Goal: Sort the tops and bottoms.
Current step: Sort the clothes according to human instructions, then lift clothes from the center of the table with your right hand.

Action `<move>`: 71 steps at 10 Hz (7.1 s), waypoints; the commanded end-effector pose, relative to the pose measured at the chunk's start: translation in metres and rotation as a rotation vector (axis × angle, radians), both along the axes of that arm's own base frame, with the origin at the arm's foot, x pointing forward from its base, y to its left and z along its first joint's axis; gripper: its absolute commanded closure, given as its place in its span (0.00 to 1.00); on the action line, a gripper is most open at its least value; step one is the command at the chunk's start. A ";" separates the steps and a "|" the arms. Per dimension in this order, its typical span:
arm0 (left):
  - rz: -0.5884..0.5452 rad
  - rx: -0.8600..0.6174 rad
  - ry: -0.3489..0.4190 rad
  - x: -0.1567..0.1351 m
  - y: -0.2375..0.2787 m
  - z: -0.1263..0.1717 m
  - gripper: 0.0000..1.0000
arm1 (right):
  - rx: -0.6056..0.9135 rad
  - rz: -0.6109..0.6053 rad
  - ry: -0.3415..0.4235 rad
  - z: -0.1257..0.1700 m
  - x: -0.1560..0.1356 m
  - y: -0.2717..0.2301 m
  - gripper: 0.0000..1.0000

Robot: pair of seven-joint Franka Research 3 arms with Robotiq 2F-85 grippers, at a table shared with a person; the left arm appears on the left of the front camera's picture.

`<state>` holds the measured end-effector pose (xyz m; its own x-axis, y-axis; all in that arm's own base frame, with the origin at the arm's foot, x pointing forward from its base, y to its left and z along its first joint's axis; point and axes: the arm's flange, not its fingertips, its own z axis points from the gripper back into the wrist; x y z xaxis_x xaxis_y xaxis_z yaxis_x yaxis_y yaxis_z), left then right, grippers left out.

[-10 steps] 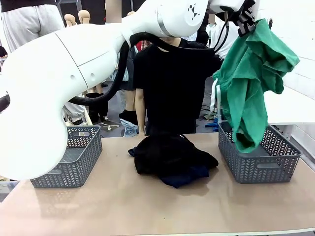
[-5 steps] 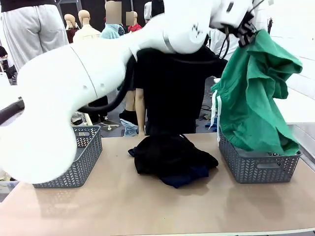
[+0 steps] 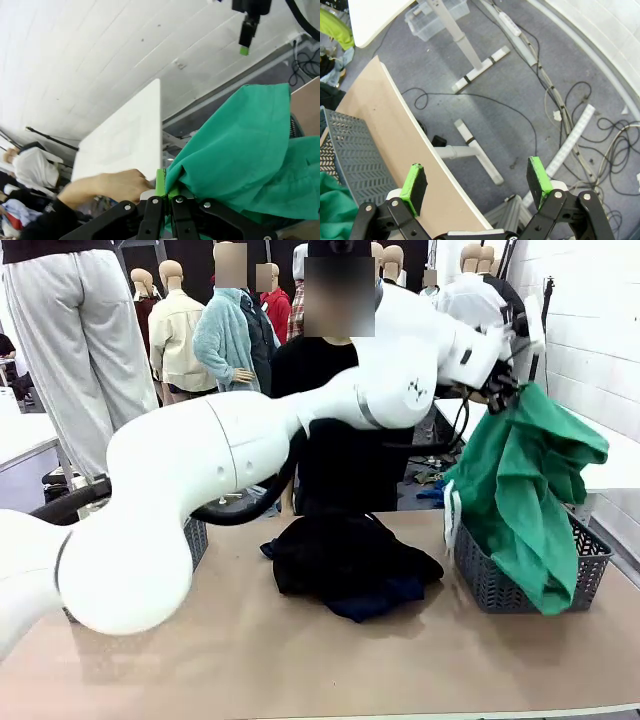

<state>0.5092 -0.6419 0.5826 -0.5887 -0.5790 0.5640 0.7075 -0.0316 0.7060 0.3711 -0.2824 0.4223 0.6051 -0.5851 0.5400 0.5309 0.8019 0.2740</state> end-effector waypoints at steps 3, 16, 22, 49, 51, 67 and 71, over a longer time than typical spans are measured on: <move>0.067 0.111 0.108 0.067 -0.067 -0.027 1.00 | -0.018 0.008 0.002 0.000 -0.003 0.002 0.00; 0.096 0.212 0.360 0.074 -0.022 -0.165 1.00 | -0.018 0.008 0.002 0.000 -0.003 0.002 0.00; 0.065 0.239 0.366 0.078 -0.023 -0.164 0.49 | -0.018 0.008 0.002 0.000 -0.003 0.002 0.00; 1.449 0.088 0.500 -0.160 0.429 -0.115 0.00 | -0.018 0.008 0.002 0.000 -0.003 0.002 0.00; 1.340 0.078 0.492 -0.138 0.395 -0.136 0.00 | -0.018 0.008 0.002 0.000 -0.003 0.002 0.00; 1.789 -0.571 1.089 -0.024 0.612 -0.049 0.00 | -0.018 0.008 0.002 0.000 -0.003 0.002 0.00; 1.950 -0.571 1.063 -0.041 0.628 -0.050 0.00 | -0.001 -0.001 0.000 0.000 0.000 0.000 0.00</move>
<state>0.4686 -0.0103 0.5270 0.8065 0.3789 0.4538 -0.3582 0.9239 -0.1348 0.3706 -0.2828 0.4223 0.6044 -0.5857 0.5401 0.5320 0.8013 0.2737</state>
